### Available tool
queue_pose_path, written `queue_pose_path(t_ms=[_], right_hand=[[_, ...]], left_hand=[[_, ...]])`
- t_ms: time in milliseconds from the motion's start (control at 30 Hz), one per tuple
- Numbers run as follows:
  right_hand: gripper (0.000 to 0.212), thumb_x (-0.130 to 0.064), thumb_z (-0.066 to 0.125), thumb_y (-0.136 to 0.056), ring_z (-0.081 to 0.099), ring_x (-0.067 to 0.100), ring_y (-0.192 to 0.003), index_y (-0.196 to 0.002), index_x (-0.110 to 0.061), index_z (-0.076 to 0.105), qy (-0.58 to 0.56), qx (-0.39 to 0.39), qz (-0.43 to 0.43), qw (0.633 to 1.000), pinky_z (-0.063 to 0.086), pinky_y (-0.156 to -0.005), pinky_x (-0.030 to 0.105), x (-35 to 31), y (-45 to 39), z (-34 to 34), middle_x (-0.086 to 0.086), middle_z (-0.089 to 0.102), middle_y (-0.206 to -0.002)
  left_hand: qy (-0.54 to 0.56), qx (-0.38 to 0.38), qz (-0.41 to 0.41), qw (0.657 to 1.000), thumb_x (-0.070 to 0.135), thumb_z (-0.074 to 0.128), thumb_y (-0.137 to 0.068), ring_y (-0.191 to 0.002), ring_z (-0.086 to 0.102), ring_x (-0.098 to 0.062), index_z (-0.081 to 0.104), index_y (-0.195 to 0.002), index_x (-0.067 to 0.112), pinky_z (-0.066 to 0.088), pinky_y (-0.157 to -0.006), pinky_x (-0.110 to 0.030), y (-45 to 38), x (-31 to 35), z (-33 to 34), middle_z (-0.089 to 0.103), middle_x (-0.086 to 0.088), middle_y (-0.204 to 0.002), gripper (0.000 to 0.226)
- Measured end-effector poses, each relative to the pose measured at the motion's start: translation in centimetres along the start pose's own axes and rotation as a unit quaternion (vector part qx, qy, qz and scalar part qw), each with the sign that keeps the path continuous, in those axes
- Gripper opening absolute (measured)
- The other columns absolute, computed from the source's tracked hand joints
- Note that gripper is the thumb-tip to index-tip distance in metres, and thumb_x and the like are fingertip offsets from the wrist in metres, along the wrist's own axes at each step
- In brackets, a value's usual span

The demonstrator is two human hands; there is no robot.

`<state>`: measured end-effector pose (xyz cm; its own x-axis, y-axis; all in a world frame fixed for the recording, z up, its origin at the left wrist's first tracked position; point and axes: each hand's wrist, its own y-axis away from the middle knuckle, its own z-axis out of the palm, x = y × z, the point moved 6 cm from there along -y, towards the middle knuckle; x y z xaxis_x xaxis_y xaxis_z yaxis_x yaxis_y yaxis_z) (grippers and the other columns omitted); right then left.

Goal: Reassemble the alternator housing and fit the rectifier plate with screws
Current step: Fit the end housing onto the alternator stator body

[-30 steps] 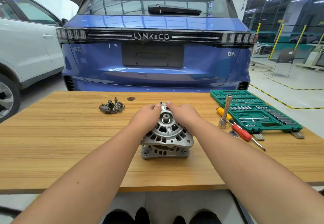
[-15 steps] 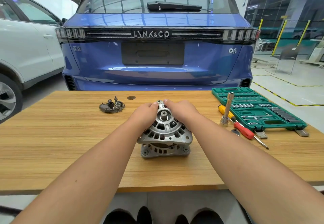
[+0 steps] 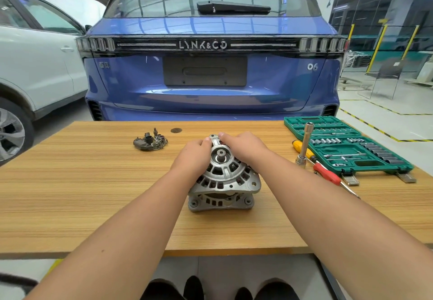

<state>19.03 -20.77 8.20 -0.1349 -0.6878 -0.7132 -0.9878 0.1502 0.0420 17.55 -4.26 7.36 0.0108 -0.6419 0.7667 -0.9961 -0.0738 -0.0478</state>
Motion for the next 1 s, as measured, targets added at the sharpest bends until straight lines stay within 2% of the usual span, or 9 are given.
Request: queue_pose_path(t_ms=[100,267,400,567,700,767,833,933,1000], right_hand=[[0.063,-0.079,0.048,-0.081,0.065,0.024,-0.072,-0.101,-0.020,0.053,-0.011,0.005,0.010,1.000,0.042,-0.058,0.031,0.3,0.0,-0.1,0.002,0.067,-0.083],[0.085,-0.078,0.049,-0.081,0.069,0.023,-0.079,-0.128,-0.009,0.061,-0.054,0.009,0.025,0.998,0.048,-0.062,0.033,1.2,0.1,-0.1,0.004,0.072,-0.092],[0.068,-0.074,0.048,-0.085,0.062,0.019,-0.063,-0.101,-0.012,0.067,-0.061,0.015,0.012,0.998,0.047,-0.061,0.032,1.2,0.0,0.2,-0.001,0.066,-0.070],[0.061,-0.068,0.041,-0.094,0.048,0.021,-0.056,-0.066,-0.015,0.051,-0.026,0.036,-0.008,0.999,0.035,-0.055,0.031,1.3,0.3,0.6,-0.001,0.051,-0.060],[0.062,-0.069,0.039,-0.094,0.054,0.020,-0.060,-0.070,-0.016,0.060,-0.009,0.027,-0.029,0.999,0.040,-0.056,0.031,0.9,0.4,0.8,-0.001,0.058,-0.065],[0.063,-0.070,0.039,-0.094,0.058,0.019,-0.066,-0.081,-0.015,0.068,-0.004,0.016,-0.035,0.999,0.045,-0.062,0.033,0.8,0.4,0.8,0.001,0.065,-0.072],[0.065,-0.070,0.040,-0.094,0.059,0.021,-0.066,-0.080,-0.013,0.068,0.004,0.009,-0.042,0.999,0.045,-0.062,0.033,0.7,0.3,0.8,0.005,0.067,-0.073],[0.065,-0.073,0.041,-0.092,0.048,0.021,-0.054,-0.063,-0.016,0.048,0.034,0.014,-0.043,0.998,0.036,-0.054,0.031,0.2,0.4,0.4,-0.001,0.052,-0.057],[0.066,-0.074,0.041,-0.091,0.046,0.021,-0.052,-0.062,-0.016,0.047,0.045,0.014,-0.037,0.998,0.035,-0.053,0.030,0.1,0.3,0.3,-0.001,0.049,-0.056]], left_hand=[[-0.015,-0.002,0.008,1.000,0.051,0.027,-0.106,-0.095,0.060,-0.020,0.060,-0.136,0.021,0.042,-0.073,-0.035,-0.3,0.1,0.0,0.067,-0.002,-0.109,0.053],[-0.045,-0.010,0.017,0.999,0.049,0.028,-0.107,-0.099,0.051,-0.023,0.056,-0.142,0.019,0.039,-0.082,-0.037,-1.1,1.0,0.4,0.064,-0.008,-0.131,0.053],[-0.060,-0.010,0.021,0.998,0.051,0.029,-0.106,-0.099,0.056,-0.023,0.057,-0.139,0.022,0.040,-0.078,-0.037,-1.3,0.6,0.3,0.066,-0.005,-0.120,0.052],[-0.080,-0.021,0.014,0.997,0.052,0.029,-0.105,-0.094,0.061,-0.022,0.058,-0.137,0.022,0.039,-0.067,-0.033,-1.3,0.5,0.2,0.065,0.000,-0.102,0.052],[-0.066,-0.014,0.016,0.998,0.054,0.028,-0.105,-0.084,0.056,-0.013,0.058,-0.136,0.023,0.034,-0.062,-0.031,-0.7,-0.1,0.1,0.059,0.007,-0.092,0.053],[-0.064,-0.002,0.014,0.998,0.053,0.027,-0.106,-0.078,0.052,-0.008,0.059,-0.133,0.023,0.033,-0.060,-0.029,-0.5,-0.1,0.1,0.056,0.011,-0.085,0.052],[-0.061,0.005,0.011,0.998,0.052,0.026,-0.106,-0.080,0.055,-0.011,0.060,-0.127,0.023,0.036,-0.061,-0.030,-0.3,-0.2,0.1,0.060,0.008,-0.088,0.050],[-0.040,0.010,0.003,0.999,0.051,0.025,-0.105,-0.094,0.062,-0.023,0.063,-0.119,0.022,0.048,-0.076,-0.037,0.2,-0.5,0.1,0.067,-0.001,-0.099,0.049],[-0.031,0.012,-0.003,0.999,0.051,0.025,-0.105,-0.098,0.063,-0.026,0.063,-0.117,0.023,0.051,-0.087,-0.042,0.5,-0.6,0.0,0.068,-0.002,-0.102,0.048]])
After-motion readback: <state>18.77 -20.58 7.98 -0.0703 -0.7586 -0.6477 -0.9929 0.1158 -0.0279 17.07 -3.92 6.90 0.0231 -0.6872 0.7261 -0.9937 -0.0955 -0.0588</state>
